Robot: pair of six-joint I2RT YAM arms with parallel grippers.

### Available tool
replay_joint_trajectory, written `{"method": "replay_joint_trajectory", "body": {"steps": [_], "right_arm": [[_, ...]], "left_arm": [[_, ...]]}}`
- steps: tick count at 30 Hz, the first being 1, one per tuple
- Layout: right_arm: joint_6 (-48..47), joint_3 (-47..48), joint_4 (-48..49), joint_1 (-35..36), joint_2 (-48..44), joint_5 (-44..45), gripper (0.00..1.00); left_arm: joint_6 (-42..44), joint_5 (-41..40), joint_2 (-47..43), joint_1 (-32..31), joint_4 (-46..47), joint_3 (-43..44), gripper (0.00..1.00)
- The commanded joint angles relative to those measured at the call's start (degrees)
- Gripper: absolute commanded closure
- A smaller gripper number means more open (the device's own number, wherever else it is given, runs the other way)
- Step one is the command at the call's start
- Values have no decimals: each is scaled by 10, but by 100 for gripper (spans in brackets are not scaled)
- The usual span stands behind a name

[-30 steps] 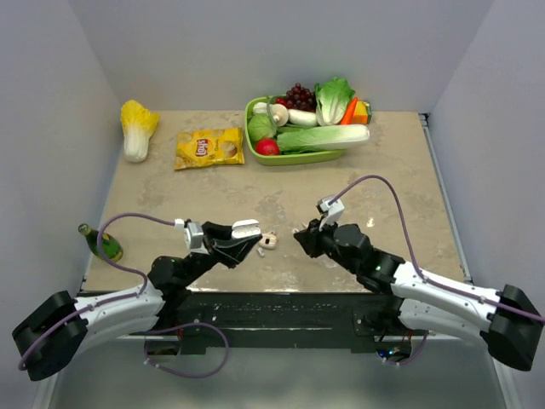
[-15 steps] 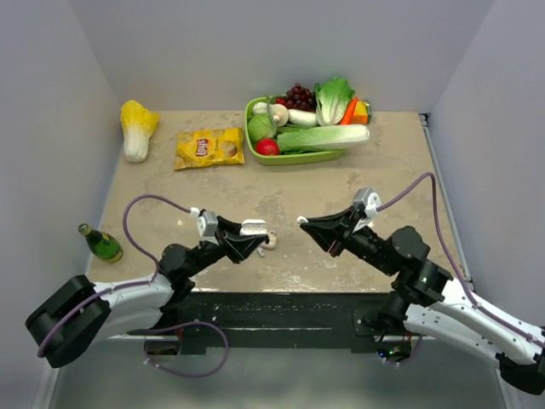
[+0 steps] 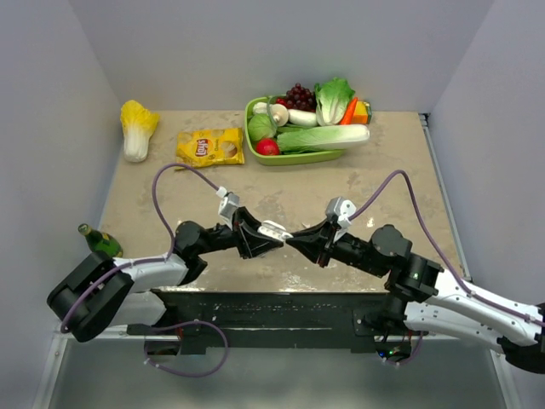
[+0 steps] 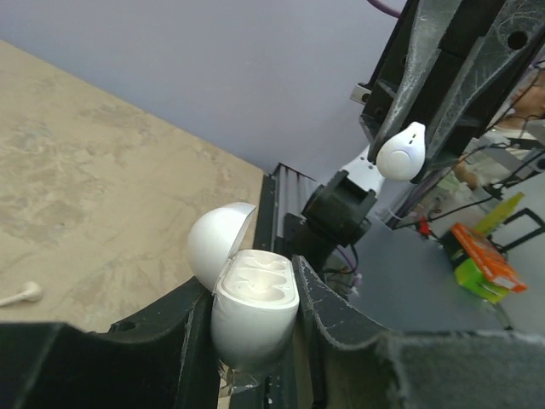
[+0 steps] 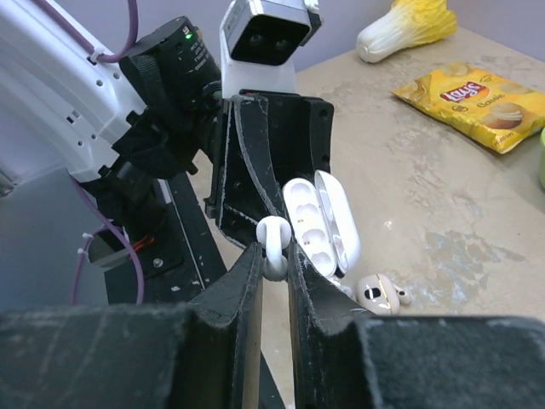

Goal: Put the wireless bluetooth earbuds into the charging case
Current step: Place the earbud in the charging case.

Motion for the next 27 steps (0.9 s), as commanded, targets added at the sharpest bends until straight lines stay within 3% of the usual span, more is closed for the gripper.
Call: {"method": "replay_joint_trajectory", "body": {"steps": [1, 15, 27], "right_arm": [[-21, 29, 19, 3, 7, 8, 100], [-14, 25, 5, 3, 35, 35, 100], [-20, 55, 9, 4, 48, 27, 100]], "left_arm": [[-55, 70, 26, 4, 337, 32, 100], [-83, 105, 21, 4, 354, 60, 100], [14, 83, -38, 3, 354, 51, 100]]}}
